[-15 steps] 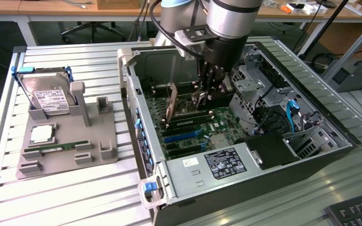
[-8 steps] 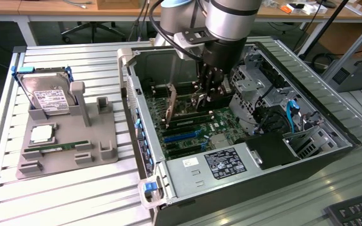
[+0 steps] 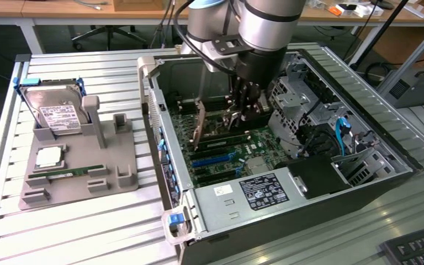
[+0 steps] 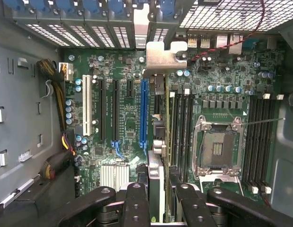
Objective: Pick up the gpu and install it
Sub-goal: 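Insert the gpu into the slot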
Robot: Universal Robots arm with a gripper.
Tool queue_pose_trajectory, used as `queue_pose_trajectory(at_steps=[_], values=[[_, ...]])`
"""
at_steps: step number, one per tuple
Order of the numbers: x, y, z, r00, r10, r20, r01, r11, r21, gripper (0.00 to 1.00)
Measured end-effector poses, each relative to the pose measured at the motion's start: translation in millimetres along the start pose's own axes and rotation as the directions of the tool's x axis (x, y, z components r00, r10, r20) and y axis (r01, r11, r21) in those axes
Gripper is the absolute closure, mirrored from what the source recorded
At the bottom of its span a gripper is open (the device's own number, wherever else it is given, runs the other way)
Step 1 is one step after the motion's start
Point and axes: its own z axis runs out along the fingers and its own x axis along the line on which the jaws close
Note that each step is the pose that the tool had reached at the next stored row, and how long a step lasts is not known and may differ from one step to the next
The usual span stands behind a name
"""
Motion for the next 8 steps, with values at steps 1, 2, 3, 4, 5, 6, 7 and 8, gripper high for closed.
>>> queue_pose_trajectory(at_steps=[1, 2, 3, 4, 5, 6, 7, 8], values=[[0.0, 0.3, 0.5, 1.0, 0.0, -0.0001, 0.0, 1.0, 0.0, 0.73], [0.1, 0.4, 0.9, 1.0, 0.0, -0.0003, 0.0, 1.0, -0.0001, 0.73], [0.1, 0.6, 1.5, 1.0, 0.0, -0.0005, 0.0, 1.0, 0.0, 0.73], [0.1, 0.9, 1.9, 1.0, 0.0, -0.0005, 0.0, 1.0, 0.0, 0.73], [0.1, 1.2, 2.4, 1.0, 0.0, -0.0006, 0.0, 1.0, 0.0, 0.73], [0.2, 1.6, 2.9, 1.0, 0.0, -0.0007, 0.0, 1.0, 0.0, 0.73], [0.2, 1.8, 3.4, 1.0, 0.0, -0.0009, 0.0, 1.0, 0.0, 0.73], [0.2, 2.3, 4.0, 1.0, 0.0, -0.0011, 0.0, 1.0, -0.0001, 0.73]])
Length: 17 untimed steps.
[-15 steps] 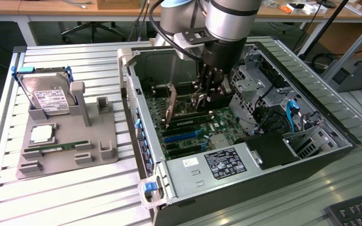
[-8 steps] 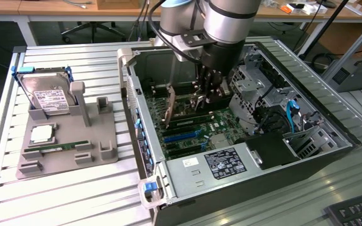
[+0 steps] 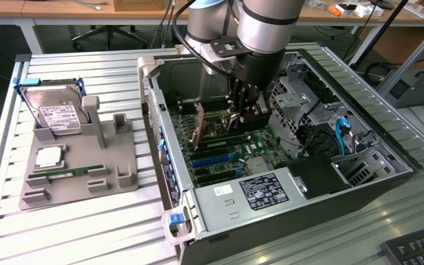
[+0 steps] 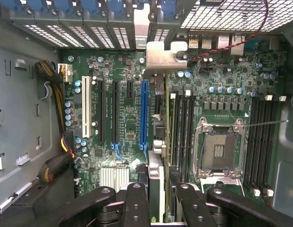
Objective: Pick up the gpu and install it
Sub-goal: 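Insert the gpu into the slot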
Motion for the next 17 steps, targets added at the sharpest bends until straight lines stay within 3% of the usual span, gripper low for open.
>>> queue_pose_trajectory(at_steps=[17], values=[[1.0, 7.0, 8.8, 1.0, 0.0, -0.0007, 0.0, 1.0, 0.0, 0.73]])
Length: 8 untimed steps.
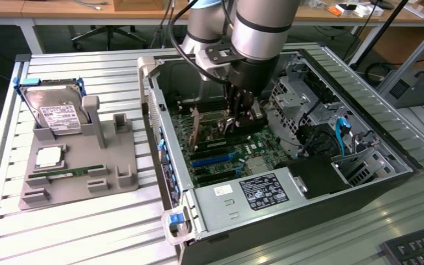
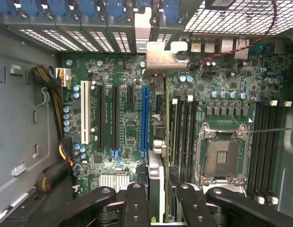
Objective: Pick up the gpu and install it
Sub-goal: 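Insert the gpu into the slot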
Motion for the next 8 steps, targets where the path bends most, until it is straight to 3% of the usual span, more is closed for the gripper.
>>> queue_pose_trajectory(at_steps=[8], values=[[0.6, 2.6, 3.9, 1.0, 0.0, -0.0001, 0.0, 1.0, 0.0, 0.73]])
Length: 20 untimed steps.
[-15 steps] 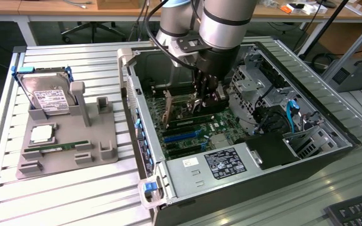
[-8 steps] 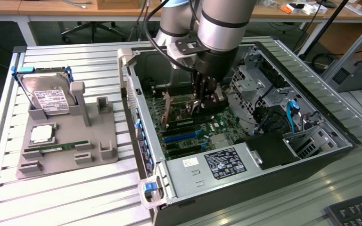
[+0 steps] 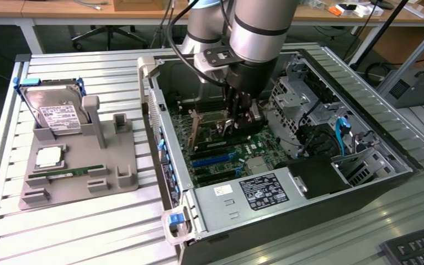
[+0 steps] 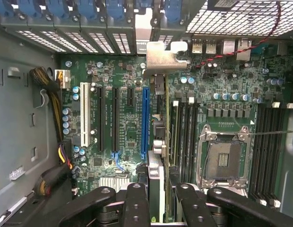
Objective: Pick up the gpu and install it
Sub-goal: 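Insert the gpu into the slot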
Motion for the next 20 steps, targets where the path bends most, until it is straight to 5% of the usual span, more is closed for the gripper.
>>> queue_pose_trajectory(at_steps=[20], values=[[0.9, 3.1, 7.4, 1.0, 0.0, -0.0003, 0.0, 1.0, -0.0001, 0.73]])
